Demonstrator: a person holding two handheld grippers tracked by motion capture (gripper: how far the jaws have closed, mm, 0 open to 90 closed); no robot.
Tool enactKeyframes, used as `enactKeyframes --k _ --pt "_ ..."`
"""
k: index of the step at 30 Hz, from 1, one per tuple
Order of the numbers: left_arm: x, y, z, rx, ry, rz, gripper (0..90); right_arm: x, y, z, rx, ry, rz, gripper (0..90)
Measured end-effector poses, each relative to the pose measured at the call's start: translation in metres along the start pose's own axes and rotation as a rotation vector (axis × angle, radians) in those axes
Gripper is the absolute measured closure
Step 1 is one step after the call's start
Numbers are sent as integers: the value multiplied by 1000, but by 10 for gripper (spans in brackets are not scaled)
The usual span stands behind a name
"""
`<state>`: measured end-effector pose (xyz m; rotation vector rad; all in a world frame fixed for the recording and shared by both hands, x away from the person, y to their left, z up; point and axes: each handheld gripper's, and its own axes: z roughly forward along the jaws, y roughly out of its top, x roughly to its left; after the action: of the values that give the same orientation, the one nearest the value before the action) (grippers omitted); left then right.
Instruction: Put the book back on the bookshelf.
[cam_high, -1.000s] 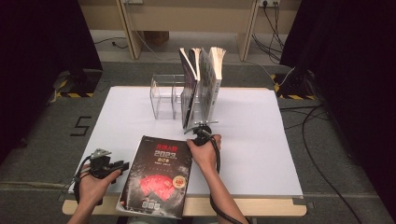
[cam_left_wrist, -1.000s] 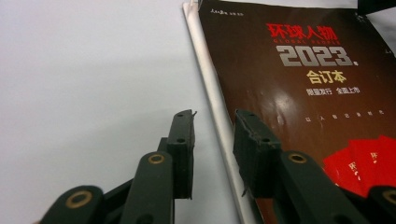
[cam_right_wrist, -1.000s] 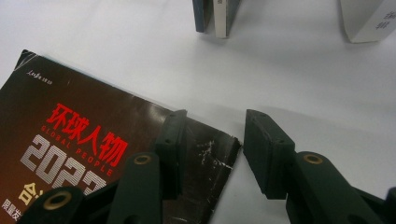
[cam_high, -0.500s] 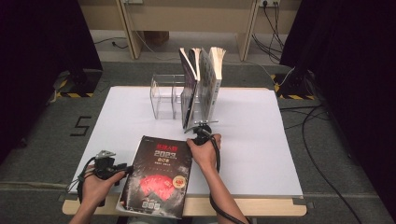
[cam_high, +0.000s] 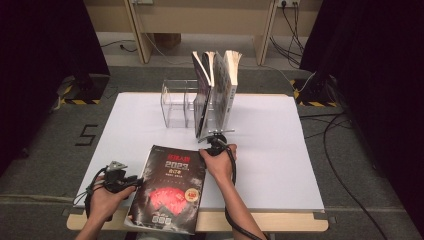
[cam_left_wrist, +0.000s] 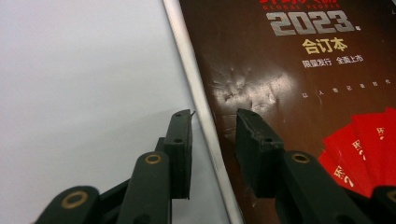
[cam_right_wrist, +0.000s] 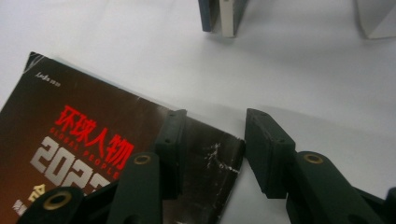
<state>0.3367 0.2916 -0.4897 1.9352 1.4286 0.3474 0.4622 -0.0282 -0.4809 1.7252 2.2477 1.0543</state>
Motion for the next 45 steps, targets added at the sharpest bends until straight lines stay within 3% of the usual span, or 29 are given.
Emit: enactKeyframes --k 3,6,12,22,27,30,45 --pt "-2 0 0 -2 -12 -3 731 1 -1 0 3 6 15 604" --pt "-4 0 0 -2 6 17 732 0 -2 -1 0 16 25 608" --pt "-7 0 0 1 19 17 733 0 -4 -3 15 34 36 610" --pt "-7 0 0 0 19 8 735 -3 -9 -7 19 62 85 635" --pt "-7 1 1 1 20 8 735 -2 -13 -9 11 63 65 649" --pt "-7 1 0 1 21 10 735 -4 -14 -10 16 79 97 669" --pt "-7 1 1 4 23 12 735 -10 -18 -12 43 152 150 700"
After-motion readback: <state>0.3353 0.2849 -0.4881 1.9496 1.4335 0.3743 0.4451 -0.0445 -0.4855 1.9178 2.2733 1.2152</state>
